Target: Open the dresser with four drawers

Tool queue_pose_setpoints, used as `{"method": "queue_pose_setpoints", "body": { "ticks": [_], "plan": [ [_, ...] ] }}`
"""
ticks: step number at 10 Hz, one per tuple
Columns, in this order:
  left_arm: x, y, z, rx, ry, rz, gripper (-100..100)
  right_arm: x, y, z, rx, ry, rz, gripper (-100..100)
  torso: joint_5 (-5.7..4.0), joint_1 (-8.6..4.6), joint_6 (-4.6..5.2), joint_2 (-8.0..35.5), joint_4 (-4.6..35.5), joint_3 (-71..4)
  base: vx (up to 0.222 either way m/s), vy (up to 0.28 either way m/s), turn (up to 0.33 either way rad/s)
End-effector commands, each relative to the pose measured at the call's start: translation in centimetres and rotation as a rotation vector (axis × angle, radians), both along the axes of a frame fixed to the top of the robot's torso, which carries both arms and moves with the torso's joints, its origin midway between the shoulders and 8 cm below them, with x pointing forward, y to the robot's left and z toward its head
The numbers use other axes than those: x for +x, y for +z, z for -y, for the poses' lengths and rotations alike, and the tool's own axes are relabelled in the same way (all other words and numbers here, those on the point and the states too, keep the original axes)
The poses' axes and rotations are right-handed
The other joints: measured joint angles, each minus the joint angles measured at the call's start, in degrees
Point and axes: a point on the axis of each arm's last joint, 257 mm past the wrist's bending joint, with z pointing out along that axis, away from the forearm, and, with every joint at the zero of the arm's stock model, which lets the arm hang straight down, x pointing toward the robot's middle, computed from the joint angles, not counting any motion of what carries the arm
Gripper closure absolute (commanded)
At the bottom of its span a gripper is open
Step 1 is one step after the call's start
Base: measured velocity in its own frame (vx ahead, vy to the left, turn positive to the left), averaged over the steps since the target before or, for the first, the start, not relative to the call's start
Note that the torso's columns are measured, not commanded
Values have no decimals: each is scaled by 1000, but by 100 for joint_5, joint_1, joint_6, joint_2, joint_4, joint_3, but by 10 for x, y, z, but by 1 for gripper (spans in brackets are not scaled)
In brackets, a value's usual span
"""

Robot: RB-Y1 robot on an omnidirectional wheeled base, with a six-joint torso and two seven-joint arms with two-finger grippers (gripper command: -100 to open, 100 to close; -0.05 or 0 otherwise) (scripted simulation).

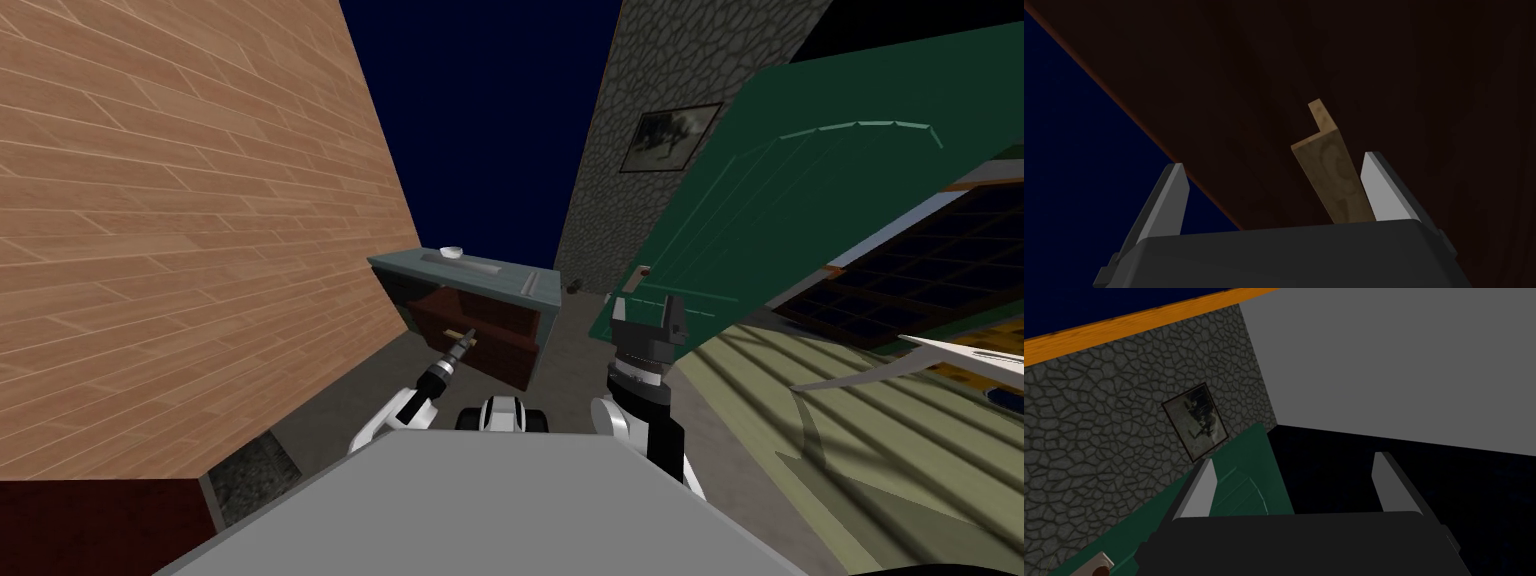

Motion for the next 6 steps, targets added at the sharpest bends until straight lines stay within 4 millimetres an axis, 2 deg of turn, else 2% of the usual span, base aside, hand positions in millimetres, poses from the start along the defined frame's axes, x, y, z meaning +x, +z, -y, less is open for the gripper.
{"method": "queue_pose_setpoints", "body": {
  "ticks": [1,3,4,5,6],
  "plan": [
    [-1,18,1,-4,-2,9,-100,0,0,0,0,0,0,0,-6,-5,-4,12,11,4,12,0,8],
    [-3,26,2,-7,-5,13,-100,0,0,0,0,0,0,0,-14,-10,-9,28,28,9,6,-2,-2],
    [-7,8,1,2,-1,-23,-100,0,0,0,0,0,0,0,-21,-14,-12,39,44,11,11,-2,-6],
    [-8,6,1,2,0,-31,0,0,0,0,0,0,0,0,-13,-16,-5,32,21,14,7,1,-5],
    [-9,3,1,2,1,-37,0,0,0,0,0,0,0,0,-8,-17,2,15,3,5,0,0,0]
  ]
}}
